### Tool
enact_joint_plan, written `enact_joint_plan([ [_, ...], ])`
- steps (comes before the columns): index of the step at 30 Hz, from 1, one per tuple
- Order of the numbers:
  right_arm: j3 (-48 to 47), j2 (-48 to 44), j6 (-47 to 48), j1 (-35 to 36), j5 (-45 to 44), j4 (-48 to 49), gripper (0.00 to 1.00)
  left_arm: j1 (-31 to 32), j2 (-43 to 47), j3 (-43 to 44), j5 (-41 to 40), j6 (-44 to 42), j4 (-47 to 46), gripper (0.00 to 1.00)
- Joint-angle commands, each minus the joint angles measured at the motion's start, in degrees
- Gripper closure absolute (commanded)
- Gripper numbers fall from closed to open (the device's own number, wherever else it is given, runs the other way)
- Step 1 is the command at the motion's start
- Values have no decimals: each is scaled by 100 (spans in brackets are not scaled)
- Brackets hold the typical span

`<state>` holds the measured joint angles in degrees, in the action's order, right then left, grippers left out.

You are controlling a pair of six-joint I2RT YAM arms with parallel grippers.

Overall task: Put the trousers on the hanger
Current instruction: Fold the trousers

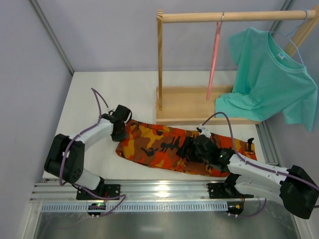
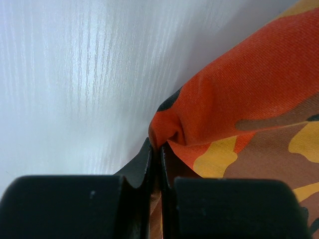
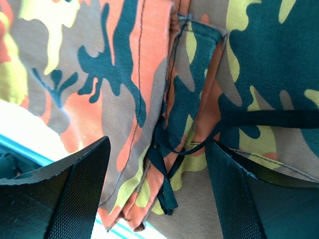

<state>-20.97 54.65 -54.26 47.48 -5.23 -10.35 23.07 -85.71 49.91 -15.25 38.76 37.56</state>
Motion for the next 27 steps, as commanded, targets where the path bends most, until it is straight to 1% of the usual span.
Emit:
enact_joint_plan([
  [1, -117, 272, -269, 199, -381, 297, 21, -48, 195, -34, -286, 0, 41, 99],
  [6, -267, 669, -462, 410, -540, 559, 25, -48, 169, -25, -321, 43, 32, 100],
  [9, -468, 1046, -472, 569, -628, 718, 34, -74, 46, 45, -479, 131, 120, 99],
  [10, -548, 1152, -437, 630, -637, 753, 43, -109, 11, 71, -532, 131, 163, 99],
  [12, -863, 1416, -375, 762, -689, 754, 56, -188, -59, 159, -839, 114, 277, 99],
  [13, -995, 1495, -323, 797, -707, 736, 62, -372, -60, 185, -970, 97, 374, 99],
  [14, -1266, 1704, -287, 858, -742, 727, 76, -495, -51, 212, -1093, 53, 427, 100],
  [15, -1417, 1820, -278, 885, -751, 701, 82, -618, -7, 238, -1069, 35, 427, 100],
  [16, -1558, 1951, -243, 911, -751, 701, 93, -924, 28, 247, -981, 61, 393, 100],
  [17, -1846, 2292, -252, 947, -751, 701, 96, -1058, 80, 256, -876, 61, 375, 99],
  [18, -1997, 2452, -252, 982, -707, 710, 96, -1207, 177, 343, -727, 122, 392, 92],
  [20, -2444, 2960, -260, 1113, -628, 692, 96, -1444, 291, 475, -752, 132, 558, 78],
  [21, -2577, 3120, -252, 1175, -576, 675, 96, -1515, 362, 563, -778, 97, 612, 49],
  [22, -2831, 3235, -217, 1228, -566, 640, 96, -1586, 493, 720, -796, 62, 664, 41],
  [23, -2947, 3384, -173, 1272, -558, 526, 96, -1717, 555, 826, -787, 18, 752, 35],
  [26, -3290, 3394, 38, 1360, -663, 106, 96, -1753, 819, 1143, -568, -219, 788, 31],
  [27, -3369, 3307, 99, 1351, -767, -45, 96, -1753, 880, 1205, -211, -281, 770, 31],
])
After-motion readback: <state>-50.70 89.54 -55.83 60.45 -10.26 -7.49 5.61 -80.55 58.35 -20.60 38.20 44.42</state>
